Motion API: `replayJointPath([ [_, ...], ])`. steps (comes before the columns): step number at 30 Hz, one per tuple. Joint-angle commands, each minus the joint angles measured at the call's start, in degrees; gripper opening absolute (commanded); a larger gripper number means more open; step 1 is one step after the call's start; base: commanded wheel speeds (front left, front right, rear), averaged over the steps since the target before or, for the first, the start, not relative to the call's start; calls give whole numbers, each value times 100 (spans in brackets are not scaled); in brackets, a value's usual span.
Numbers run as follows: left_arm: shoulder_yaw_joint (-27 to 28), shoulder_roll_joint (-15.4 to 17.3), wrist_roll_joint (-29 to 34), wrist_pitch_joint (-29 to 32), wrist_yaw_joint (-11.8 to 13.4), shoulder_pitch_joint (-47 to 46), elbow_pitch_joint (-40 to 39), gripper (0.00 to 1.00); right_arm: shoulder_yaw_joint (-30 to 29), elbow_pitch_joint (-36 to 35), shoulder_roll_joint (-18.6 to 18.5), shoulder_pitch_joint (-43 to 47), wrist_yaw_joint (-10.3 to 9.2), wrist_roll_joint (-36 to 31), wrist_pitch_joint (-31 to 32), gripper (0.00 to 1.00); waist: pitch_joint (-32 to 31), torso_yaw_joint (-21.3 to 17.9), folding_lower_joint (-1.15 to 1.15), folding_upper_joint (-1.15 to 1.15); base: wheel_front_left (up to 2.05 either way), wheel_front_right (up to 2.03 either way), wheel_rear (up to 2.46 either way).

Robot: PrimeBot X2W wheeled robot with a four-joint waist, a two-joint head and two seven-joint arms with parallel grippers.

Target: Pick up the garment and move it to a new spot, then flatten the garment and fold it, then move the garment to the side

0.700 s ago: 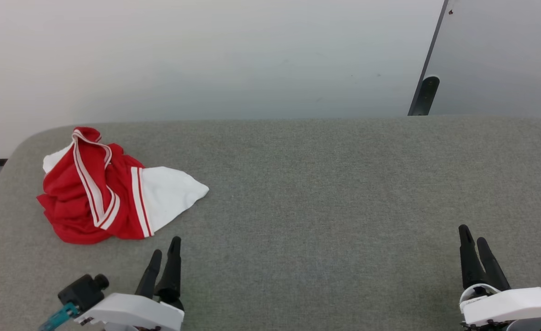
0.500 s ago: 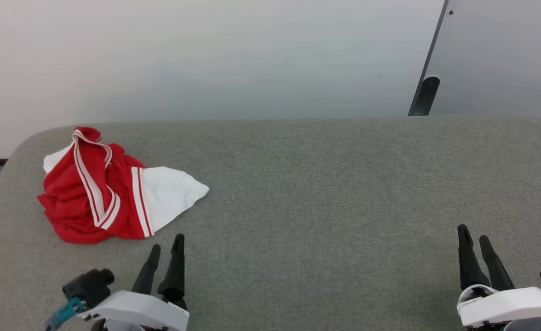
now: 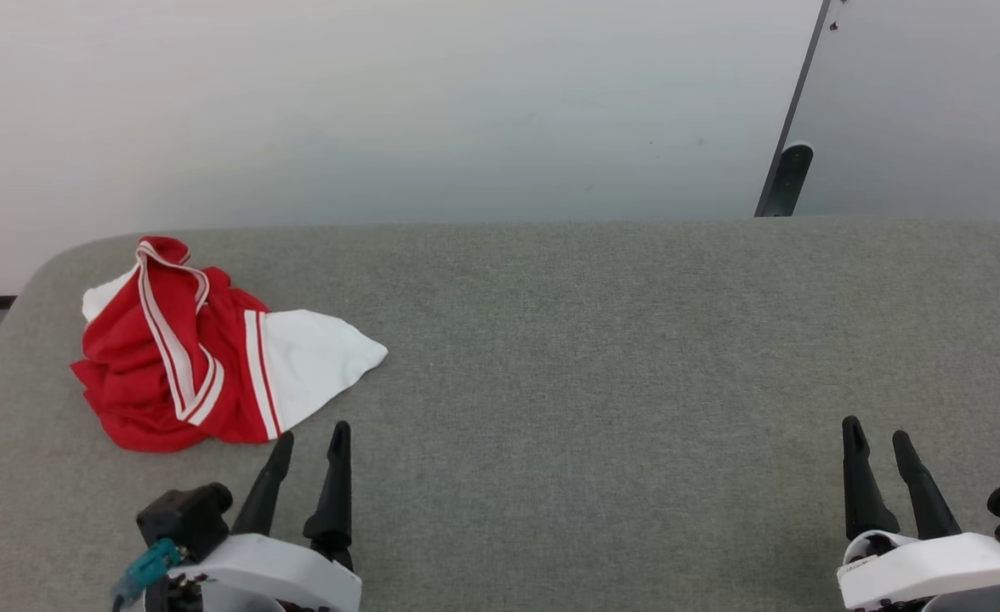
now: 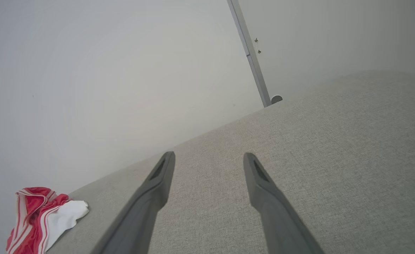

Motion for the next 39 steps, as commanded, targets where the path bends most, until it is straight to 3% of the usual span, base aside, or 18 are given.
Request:
replayJointPath([
  [1,-22,55,162,-49,34,-28,-79,100,11,-41,-5,-26,18,-151,-51,100,-1,1,0,0,0,0,0],
  [16,-75,76,962,-262,100,-11,-139,100,43,-66,-7,-9,23,-897,-262,100,-19,15,0,0,0,0,0],
  [33,82,7,1762,-470,-3,18,-141,100,-1,-60,-9,9,28,-1764,-471,100,-63,22,0,0,0,0,0],
  [39,176,-45,1954,-534,-56,-8,-41,100,28,-72,-9,109,30,-2076,-540,100,-150,197,0,0,0,0,0],
])
